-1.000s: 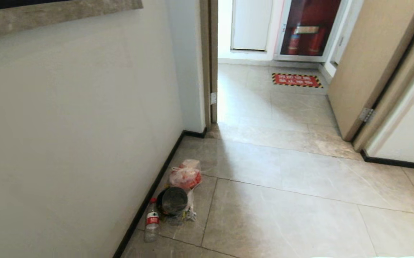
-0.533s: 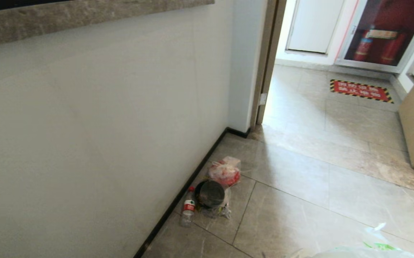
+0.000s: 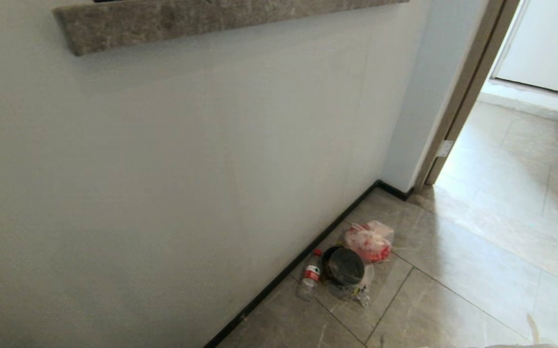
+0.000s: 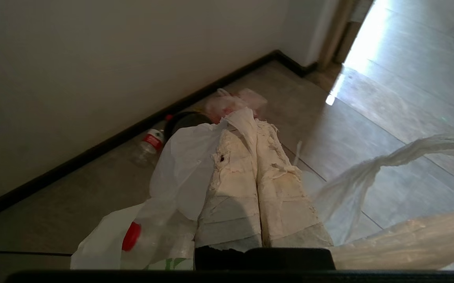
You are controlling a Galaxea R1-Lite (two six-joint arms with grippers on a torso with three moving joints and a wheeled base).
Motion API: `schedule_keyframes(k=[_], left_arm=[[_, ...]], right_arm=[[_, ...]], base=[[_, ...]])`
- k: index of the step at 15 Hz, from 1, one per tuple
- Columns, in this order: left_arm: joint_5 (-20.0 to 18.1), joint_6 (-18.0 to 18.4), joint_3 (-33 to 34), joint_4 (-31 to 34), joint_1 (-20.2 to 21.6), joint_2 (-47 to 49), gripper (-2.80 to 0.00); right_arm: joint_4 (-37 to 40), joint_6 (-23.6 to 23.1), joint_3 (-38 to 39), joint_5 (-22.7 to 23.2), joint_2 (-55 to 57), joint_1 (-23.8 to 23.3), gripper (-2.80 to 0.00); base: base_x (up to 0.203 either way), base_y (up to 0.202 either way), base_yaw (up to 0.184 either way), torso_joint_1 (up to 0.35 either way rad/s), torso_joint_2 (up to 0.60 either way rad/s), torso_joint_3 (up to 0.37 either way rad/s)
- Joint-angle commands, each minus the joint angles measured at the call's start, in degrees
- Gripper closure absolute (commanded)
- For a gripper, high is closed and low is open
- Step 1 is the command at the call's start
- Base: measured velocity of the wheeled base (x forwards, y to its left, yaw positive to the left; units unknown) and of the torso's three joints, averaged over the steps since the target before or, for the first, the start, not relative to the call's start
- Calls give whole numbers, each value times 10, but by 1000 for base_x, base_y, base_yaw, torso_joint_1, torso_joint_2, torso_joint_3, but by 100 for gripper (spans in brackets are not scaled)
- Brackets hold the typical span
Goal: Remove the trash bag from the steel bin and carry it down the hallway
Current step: Put the trash bag at the door
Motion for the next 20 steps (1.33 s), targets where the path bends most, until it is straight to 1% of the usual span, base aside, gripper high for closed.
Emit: schedule_keyframes(k=[1, 17, 20], left_arm=[[0, 0, 0, 0, 0, -1, 0], [0, 0, 0, 0, 0, -1, 0], [0, 0, 0, 0, 0, -1, 0]], right_arm=[[0, -1, 0, 0, 1, 0, 0], [0, -1, 0, 0, 1, 0, 0], [0, -1, 0, 0, 1, 0, 0]], base=[[1, -7, 173, 0, 2, 2], [0, -10, 174, 2, 2, 2], [-2, -11, 117, 4, 2, 2]])
